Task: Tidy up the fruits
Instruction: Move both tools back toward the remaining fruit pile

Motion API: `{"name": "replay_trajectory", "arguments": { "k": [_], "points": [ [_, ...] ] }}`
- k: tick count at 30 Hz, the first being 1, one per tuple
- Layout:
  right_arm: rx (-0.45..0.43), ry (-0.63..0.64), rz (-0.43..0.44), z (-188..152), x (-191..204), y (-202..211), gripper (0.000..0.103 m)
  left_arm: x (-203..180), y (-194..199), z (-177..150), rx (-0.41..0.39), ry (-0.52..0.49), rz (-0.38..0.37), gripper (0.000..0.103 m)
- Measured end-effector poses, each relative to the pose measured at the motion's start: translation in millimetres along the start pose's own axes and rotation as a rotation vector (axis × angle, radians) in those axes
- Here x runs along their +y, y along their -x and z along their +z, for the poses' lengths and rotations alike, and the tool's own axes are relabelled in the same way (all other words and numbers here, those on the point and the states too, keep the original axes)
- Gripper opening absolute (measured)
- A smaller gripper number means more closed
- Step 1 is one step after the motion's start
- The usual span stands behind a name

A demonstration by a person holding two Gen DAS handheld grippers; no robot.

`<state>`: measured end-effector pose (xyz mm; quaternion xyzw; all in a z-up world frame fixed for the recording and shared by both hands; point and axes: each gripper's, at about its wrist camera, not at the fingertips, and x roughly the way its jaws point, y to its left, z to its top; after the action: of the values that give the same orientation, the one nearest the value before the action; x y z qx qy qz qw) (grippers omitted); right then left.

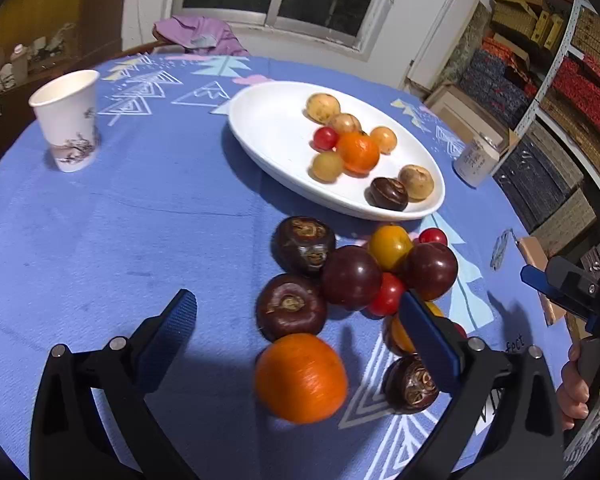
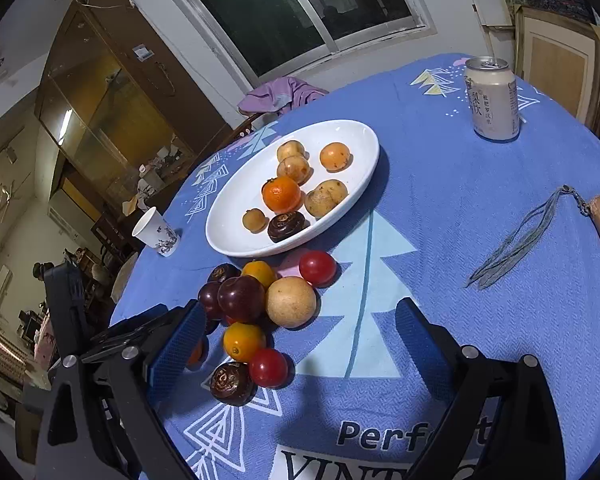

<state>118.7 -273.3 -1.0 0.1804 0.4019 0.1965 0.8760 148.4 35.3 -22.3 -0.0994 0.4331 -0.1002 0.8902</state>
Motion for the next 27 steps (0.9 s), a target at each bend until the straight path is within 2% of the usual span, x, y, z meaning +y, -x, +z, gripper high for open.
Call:
{"name": "replay_trajectory", "arguments": {
  "k": [6,9,13,15,16,21,25,27],
  "points": [
    [0.004,0.010,-0.006,-0.6,2.0,-1.7,0.097,-20.5,1.9,14.3,-0.017,0.009,-0.055,0.099],
    [0.004,0.003,-0.006,0.2,0.6,-1.2,0.097,-42.9,0.6,19.1,-0.012,-0.030,-0.078,0.099],
    [-0.016,-0.025,0.002,4.2,-6.5,5.5,0.097,-71.4,-9.6,20.3,0.000,-0.093,-0.023,0.099],
    [-0.028,-0.045,0.009,7.1,-11.1,9.7,0.097,-77.1,-17.7,20.9,0.034,-0.074,-0.071,0.099],
    [-0.039,-0.059,0.016,9.1,-14.4,13.2,0.097,-77.8,-18.8,19.6,0.033,-0.064,-0.067,0.099],
    [-0.075,-0.108,0.034,14.7,-25.5,24.5,0.097,-91.5,-10.4,14.3,-0.014,-0.089,-0.077,0.099],
    [-0.073,-0.134,0.030,16.3,-30.6,22.9,0.097,-96.2,-1.3,11.0,-0.015,-0.096,-0.161,0.099],
    [-0.066,-0.135,0.030,16.0,-31.0,21.7,0.097,-97.5,2.8,7.9,0.005,-0.096,-0.239,0.099]
  ]
}}
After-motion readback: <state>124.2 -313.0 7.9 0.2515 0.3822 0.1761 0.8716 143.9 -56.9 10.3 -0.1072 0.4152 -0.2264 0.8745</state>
